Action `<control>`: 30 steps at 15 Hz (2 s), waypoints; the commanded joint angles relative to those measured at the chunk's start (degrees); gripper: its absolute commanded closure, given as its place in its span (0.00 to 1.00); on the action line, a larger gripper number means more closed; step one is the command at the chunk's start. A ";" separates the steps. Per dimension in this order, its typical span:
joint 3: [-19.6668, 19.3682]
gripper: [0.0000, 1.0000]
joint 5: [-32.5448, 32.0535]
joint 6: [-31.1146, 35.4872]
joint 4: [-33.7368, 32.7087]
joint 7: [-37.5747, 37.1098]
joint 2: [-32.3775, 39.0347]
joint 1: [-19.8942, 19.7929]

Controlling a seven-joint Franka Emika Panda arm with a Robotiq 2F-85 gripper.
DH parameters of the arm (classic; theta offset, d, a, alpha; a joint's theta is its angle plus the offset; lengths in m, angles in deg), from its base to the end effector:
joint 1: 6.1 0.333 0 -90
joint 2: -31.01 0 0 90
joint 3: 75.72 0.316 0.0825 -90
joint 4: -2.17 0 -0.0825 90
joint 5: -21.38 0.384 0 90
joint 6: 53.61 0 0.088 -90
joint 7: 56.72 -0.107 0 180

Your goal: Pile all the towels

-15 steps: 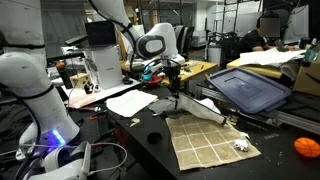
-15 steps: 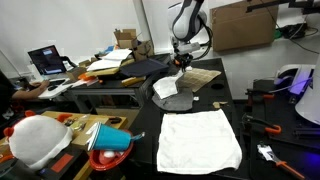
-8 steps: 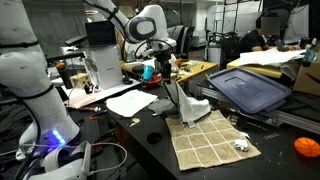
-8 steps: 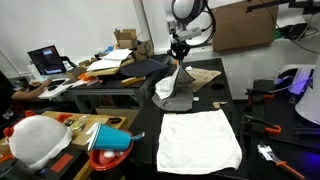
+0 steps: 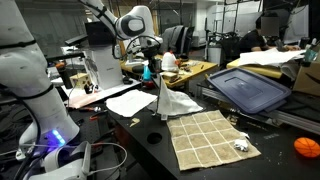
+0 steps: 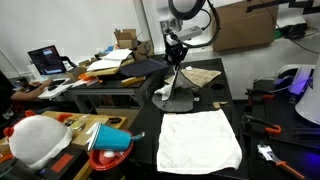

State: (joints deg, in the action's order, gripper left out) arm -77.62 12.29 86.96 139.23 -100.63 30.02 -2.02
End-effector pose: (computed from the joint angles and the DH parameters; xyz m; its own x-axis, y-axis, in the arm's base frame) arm 0.4986 0.0190 0.3313 0.8142 -0.5664 0.1273 -0.5739 -0.8185 0.0288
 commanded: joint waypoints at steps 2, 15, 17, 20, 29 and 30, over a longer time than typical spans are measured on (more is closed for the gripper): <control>4.77 0.98 0.96 -2.67 3.59 1.46 -4.41 0.82; 10.75 0.98 3.01 -5.98 4.82 3.53 -15.12 1.95; 10.43 0.98 3.83 -6.96 3.74 4.50 -17.18 1.38; 10.90 0.98 3.26 -7.56 1.92 4.06 -20.06 0.29; 13.68 0.98 2.71 -12.87 -5.17 5.70 -22.65 0.37; 14.35 0.98 2.52 -13.76 -5.58 5.94 -22.48 0.58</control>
State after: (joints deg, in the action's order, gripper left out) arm -65.04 14.34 77.08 135.95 -96.94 7.73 -1.28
